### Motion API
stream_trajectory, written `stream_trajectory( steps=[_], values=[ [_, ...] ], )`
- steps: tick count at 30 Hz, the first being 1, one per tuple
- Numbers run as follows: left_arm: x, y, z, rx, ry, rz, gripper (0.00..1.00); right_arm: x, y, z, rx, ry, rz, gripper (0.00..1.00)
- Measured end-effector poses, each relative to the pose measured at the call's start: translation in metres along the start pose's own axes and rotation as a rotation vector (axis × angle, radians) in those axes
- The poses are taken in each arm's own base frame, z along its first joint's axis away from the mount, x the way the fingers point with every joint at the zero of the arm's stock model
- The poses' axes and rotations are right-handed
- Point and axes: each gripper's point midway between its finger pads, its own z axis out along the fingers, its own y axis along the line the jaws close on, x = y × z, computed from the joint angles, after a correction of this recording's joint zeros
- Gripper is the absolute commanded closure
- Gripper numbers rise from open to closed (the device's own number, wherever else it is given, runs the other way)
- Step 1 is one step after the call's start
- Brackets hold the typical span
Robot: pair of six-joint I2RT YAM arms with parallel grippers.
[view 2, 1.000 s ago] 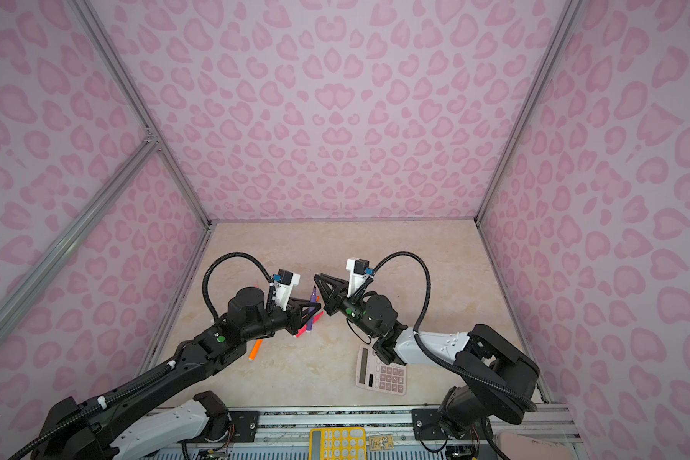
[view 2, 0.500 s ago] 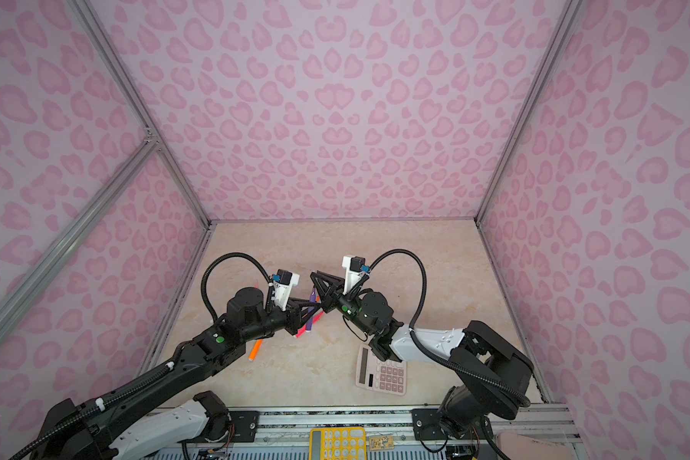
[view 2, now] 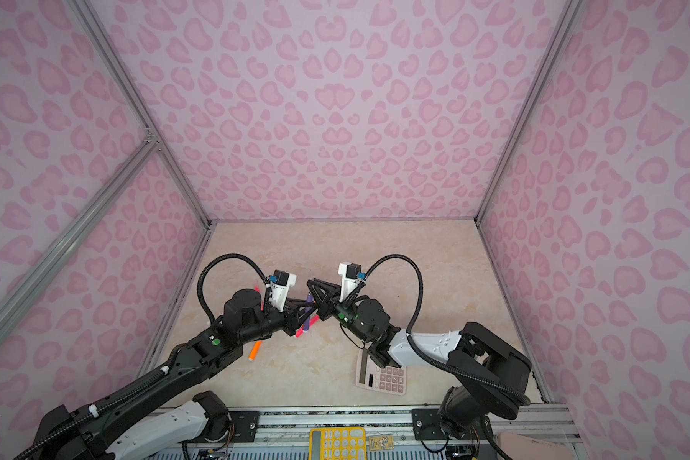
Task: Insert the pens into the pen caps
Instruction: 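Press the cap down over the marker tip with the right gripper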
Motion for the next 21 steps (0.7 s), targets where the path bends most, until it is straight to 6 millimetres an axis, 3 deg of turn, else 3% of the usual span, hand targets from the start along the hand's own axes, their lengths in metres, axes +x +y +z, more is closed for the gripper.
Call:
stream_trajectory(
  steps=[17,21],
  values=[
    [0.008,0.005,-0.012,-0.046,0.018,0.045,0.97,0.018,0.009,-0.012,0.075,-0.021,0.078,1.00],
    [0.002,0.016,-0.014,-0.103,-0.016,0.035,0.97,0.020,0.011,-0.009,0.068,-0.015,0.074,0.99]
  ],
)
